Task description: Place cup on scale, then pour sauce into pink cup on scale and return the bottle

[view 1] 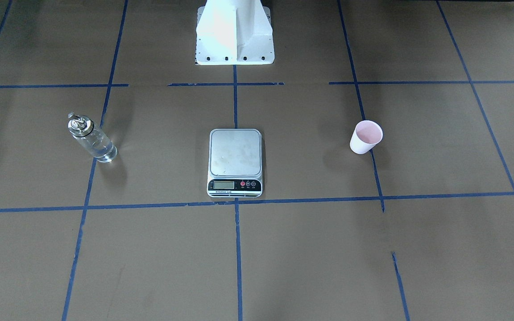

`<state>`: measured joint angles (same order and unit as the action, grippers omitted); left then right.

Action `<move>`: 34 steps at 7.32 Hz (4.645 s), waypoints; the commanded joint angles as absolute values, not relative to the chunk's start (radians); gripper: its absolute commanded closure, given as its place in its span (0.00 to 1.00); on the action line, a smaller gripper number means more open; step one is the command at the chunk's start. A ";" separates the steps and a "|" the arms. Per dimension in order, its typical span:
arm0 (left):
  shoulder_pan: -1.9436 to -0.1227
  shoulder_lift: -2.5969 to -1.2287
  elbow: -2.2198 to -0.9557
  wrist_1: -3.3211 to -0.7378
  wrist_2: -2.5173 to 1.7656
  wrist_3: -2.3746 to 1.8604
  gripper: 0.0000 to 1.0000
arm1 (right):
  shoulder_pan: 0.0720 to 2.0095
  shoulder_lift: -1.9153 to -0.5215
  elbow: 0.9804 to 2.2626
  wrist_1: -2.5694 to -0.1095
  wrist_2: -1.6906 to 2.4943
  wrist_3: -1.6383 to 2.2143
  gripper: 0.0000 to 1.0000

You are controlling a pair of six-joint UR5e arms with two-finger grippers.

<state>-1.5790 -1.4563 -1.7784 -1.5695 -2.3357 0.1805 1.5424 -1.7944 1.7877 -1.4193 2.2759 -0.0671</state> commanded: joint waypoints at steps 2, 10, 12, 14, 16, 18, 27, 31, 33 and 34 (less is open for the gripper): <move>-1.577 -1.462 -1.668 -1.849 -2.332 0.176 0.00 | 1.513 -1.730 1.787 -1.407 2.275 -0.061 0.00; -1.528 -1.713 -1.612 -2.233 -2.348 -0.198 0.00 | 1.500 -1.628 1.750 -1.322 2.315 -0.061 0.00; -1.360 -1.704 -1.789 -2.220 -2.347 -0.357 0.00 | 1.500 -1.624 1.750 -1.316 2.318 -0.061 0.00; -1.206 -1.687 -1.834 -2.218 -2.300 -0.640 0.00 | 1.500 -1.626 1.750 -1.318 2.316 -0.061 0.00; -1.027 -1.599 -1.928 -2.159 -2.052 -0.806 0.00 | 1.500 -1.631 1.737 -1.318 2.316 -0.060 0.00; -0.857 -1.591 -1.945 -2.094 -1.927 -1.011 0.07 | 1.500 -1.631 1.724 -1.318 2.318 -0.057 0.00; -0.683 -1.591 -1.933 -2.057 -1.848 -1.124 0.73 | 1.502 -1.638 1.724 -1.318 2.318 -0.055 0.00; -0.686 -1.611 -2.018 -1.897 -1.858 -1.089 1.00 | 1.500 -1.640 1.724 -1.318 2.318 -0.055 0.00; -0.689 -1.790 -2.100 -1.618 -1.861 -1.032 1.00 | 1.500 -1.640 1.724 -1.318 2.319 -0.055 0.00; -0.687 -1.936 -2.079 -1.497 -1.862 -1.038 1.00 | 1.500 -1.640 1.724 -1.318 2.321 -0.055 0.00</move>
